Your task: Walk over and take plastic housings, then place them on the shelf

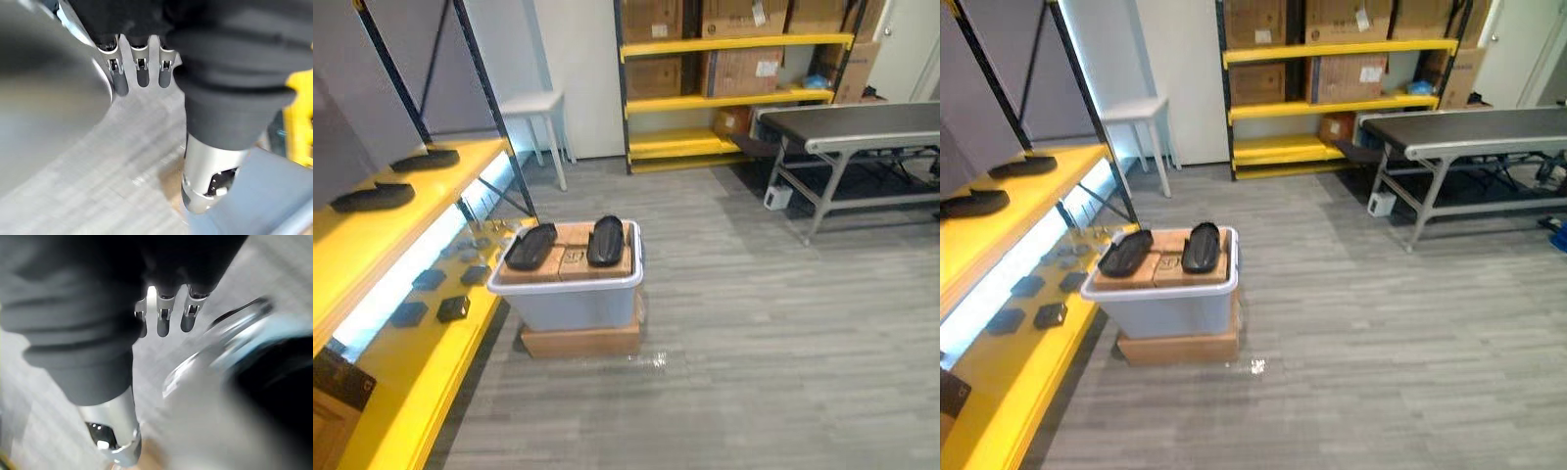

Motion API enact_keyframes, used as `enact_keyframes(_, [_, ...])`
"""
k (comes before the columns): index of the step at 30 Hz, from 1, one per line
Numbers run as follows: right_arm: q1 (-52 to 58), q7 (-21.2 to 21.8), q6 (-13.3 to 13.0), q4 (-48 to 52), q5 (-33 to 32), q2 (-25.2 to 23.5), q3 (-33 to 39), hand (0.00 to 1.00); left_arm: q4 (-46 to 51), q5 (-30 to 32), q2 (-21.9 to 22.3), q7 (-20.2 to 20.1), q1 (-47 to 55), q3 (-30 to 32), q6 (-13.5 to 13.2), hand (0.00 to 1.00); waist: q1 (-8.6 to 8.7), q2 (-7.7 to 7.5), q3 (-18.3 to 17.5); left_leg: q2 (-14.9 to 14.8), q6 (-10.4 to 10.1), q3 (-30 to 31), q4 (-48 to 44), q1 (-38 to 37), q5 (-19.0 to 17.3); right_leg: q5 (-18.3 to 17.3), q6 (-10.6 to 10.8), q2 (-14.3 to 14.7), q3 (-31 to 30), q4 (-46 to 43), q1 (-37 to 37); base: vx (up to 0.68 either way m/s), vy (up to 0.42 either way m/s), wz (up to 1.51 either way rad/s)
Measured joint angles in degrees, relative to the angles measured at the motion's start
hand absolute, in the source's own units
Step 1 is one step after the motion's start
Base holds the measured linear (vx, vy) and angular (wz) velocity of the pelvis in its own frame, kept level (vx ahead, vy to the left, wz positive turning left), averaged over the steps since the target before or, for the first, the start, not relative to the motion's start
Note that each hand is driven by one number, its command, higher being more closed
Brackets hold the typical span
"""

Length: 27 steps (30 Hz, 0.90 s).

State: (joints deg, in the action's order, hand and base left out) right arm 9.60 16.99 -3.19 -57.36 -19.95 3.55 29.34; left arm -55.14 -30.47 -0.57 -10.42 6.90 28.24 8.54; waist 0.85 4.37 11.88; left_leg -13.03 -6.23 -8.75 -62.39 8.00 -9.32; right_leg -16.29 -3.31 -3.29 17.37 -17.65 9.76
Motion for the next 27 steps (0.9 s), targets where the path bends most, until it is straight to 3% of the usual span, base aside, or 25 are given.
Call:
enact_keyframes(2, [-2.54, -0.05, -0.74, -0.01, 0.03, 1.02, 0.00, 0.00, -0.11, -0.14, -0.01, 0.00, 0.21, -0.05, 0.02, 0.00, -0.82, -0.40, 0.26, 2.60, 0.76, -2.47, 9.18, 4.18, -3.48, 0.62, 1.06, -1.73, -1.09, 4.28, 3.76, 0.47, 0.133, -0.34])
enact_keyframes(4, [-4.55, -0.10, -2.01, 0.09, 0.09, 1.33, 0.05, 0.00, -1.51, 0.09, 0.35, -0.04, 1.50, -0.62, 0.35, 0.00, -1.97, -1.11, 0.72, 5.33, 1.88, -3.90, 27.96, 5.49, -2.53, 0.67, 1.21, -4.49, -2.50, 5.43, 6.17, 0.49, 0.204, -0.56])
enact_keyframes(5, [-5.36, -0.06, -2.52, 0.55, 0.07, 1.54, -0.24, 0.00, -2.31, 0.02, 1.00, -0.05, 3.39, -0.54, 0.72, 0.00, -2.03, -0.98, 0.68, 5.84, 4.14, -3.15, 42.61, 5.05, 2.60, 0.44, 1.81, -5.06, -2.68, 5.74, 7.88, 0.52, 0.242, -0.52])
enact_keyframes(6, [-5.33, -0.09, -2.71, 1.22, 0.02, 1.03, -0.81, 0.00, -2.64, 0.56, 0.94, -0.13, 5.55, -1.38, 0.73, 0.00, -3.01, -1.37, 0.62, 5.82, 4.14, -2.51, 47.44, 4.13, 11.92, -0.48, 3.61, -5.35, -3.21, 6.77, 10.48, 0.54, 0.246, -0.39])
enact_keyframes(7, [-5.33, -0.23, -2.75, 0.84, 0.02, 0.44, -1.56, 0.00, -3.37, 0.36, -0.08, -0.38, 5.64, -1.58, 0.65, 0.00, -3.33, -2.14, 0.77, 7.10, 4.78, -3.04, 46.40, 3.70, 10.60, -0.60, 3.79, -6.56, -3.30, 7.39, 11.58, 0.53, 0.224, 0.05])
enact_keyframes(8, [-5.56, 0.13, -2.80, 0.50, 0.00, 0.63, -4.28, 0.00, -3.46, 1.48, -1.58, -0.58, 5.52, -4.21, 0.57, 0.00, -3.35, -3.44, 0.34, 8.03, 4.96, -2.38, 45.00, 4.83, 8.49, 1.97, 3.66, -6.22, -4.41, 8.56, 11.73, 0.50, 0.204, 0.35])
enact_keyframes(10, [-7.04, 0.06, -2.76, 0.05, 0.01, 0.92, -5.67, 0.00, -4.63, 1.87, -2.48, -0.71, 4.60, -5.09, 0.64, 0.00, -3.52, -3.76, 0.65, 8.79, 6.04, -2.04, 43.60, 4.87, 7.22, 7.27, 6.05, -6.67, -6.10, 8.08, 11.73, 0.49, 0.225, 0.31])
enact_keyframes(12, [-7.36, 0.06, -2.76, 0.13, 0.03, 1.42, -6.49, 0.00, -5.18, 3.13, -3.09, -0.79, 4.71, -5.42, 0.86, 0.00, -3.38, -4.44, 0.68, 10.97, 7.54, -2.05, 44.54, 1.51, 6.35, 10.42, 8.65, -8.47, -8.68, 0.81, 10.67, 0.45, 0.237, 0.22])
enact_keyframes(13, [-7.04, 0.05, -2.76, 0.13, 0.03, 1.76, -6.51, 0.00, -5.39, 3.96, -3.78, -0.99, 4.81, -6.64, 0.83, 0.00, -3.35, -5.14, 0.77, 12.48, 8.22, -1.93, 45.70, -1.77, 4.77, 13.10, 11.09, -10.57, -9.41, -9.52, 7.73, 0.46, 0.218, 0.26])
enact_keyframes(14, [-6.91, -0.19, -2.76, 0.01, 0.01, 1.87, -6.82, 0.00, -5.89, 4.95, -4.40, -0.95, 4.73, -7.87, 0.78, 0.00, -3.26, -4.93, 0.73, 13.74, 8.83, -1.50, 47.81, -5.60, 2.67, 18.08, 13.02, -13.33, -9.49, -22.01, 3.13, 0.52, 0.225, 0.22])
enact_keyframes(15, [-6.91, -0.38, -2.76, -0.06, 0.02, 1.83, -7.55, 0.00, -5.96, 5.79, -4.71, -0.87, 4.71, -8.46, 0.66, 0.00, -3.20, -5.08, 1.03, 14.50, 8.83, -1.16, 48.82, -8.07, 1.83, 16.67, 13.08, -15.42, -8.80, -31.42, -0.96, 0.49, 0.166, 0.15])
enact_keyframes(17, [-5.93, -1.17, -2.75, -0.28, 0.13, 1.71, -9.56, 0.00, -5.99, 5.93, -5.33, -0.37, 4.80, -10.93, 0.06, 0.00, -3.08, -4.87, 1.22, 14.66, 8.95, -0.18, 51.67, -13.36, 1.46, 8.55, 9.49, -17.13, -4.97, -40.46, -7.57, 0.42, 0.081, 0.23])
enact_keyframes(18, [-5.03, -2.26, -3.04, -0.26, 0.80, 1.46, -10.68, 0.00, -5.69, 5.66, -5.86, -0.31, 4.78, -12.12, 0.10, 0.00, -3.02, -4.47, 1.33, 14.08, 8.73, 0.70, 52.91, -15.42, 1.63, 4.72, 9.08, -16.27, -2.82, -37.79, -10.03, 0.36, -0.011, 0.45])
enact_keyframes(20, [-3.97, -4.57, -4.86, 0.17, 1.96, 1.06, -11.56, 0.00, -4.95, 4.85, -6.03, -0.30, 4.27, -13.38, 0.17, 0.00, -2.12, -4.37, 1.25, 12.51, 8.45, 3.03, 52.58, -16.66, 1.81, 1.78, 9.55, -13.31, -2.46, -27.34, -13.21, 0.32, -0.093, 0.78])
enact_keyframes(22, [-2.95, -6.89, -6.94, 0.80, 3.15, 0.73, -11.62, 0.00, -3.75, 4.61, -6.57, -0.50, 3.77, -14.11, 0.44, 0.00, -1.29, -4.79, 1.00, 11.34, 6.70, 5.72, 52.54, -16.52, 1.48, 3.51, 9.44, -10.64, -3.76, -10.95, -14.58, 0.29, -0.173, 0.92])
enact_keyframes(23, [-2.87, -8.17, -7.98, 1.19, 3.87, 0.80, -11.64, 0.00, -3.57, 3.91, -6.91, -0.73, 3.11, -13.93, 0.78, 0.00, -1.41, -5.73, 1.07, 11.36, 4.72, 7.00, 52.50, -16.79, 0.28, 10.09, 7.52, -9.69, -5.12, -5.59, -14.89, 0.33, -0.266, 0.43])
enact_keyframes(25, [-3.09, -9.15, -9.33, 3.69, 3.95, 1.57, -12.25, 0.00, -3.87, 2.39, -5.68, -1.01, 3.04, -13.88, 1.48, 0.00, -2.38, -3.99, 0.28, 8.77, 3.59, 6.71, 53.44, -16.38, 0.76, 10.31, 6.96, -7.10, -4.92, -3.70, -14.65, 0.25, -0.243, 0.04])
enact_keyframes(27, [-3.57, -9.29, -10.15, 9.32, 4.28, 2.35, -15.46, 0.00, -3.99, 2.38, -4.97, -0.07, 3.66, -13.92, 1.14, 0.00, -1.74, -3.12, -0.25, 6.80, 2.21, 6.26, 54.90, -16.27, 1.67, 10.63, 6.23, -5.06, -3.53, -0.89, -13.74, 0.18, -0.213, 0.04])
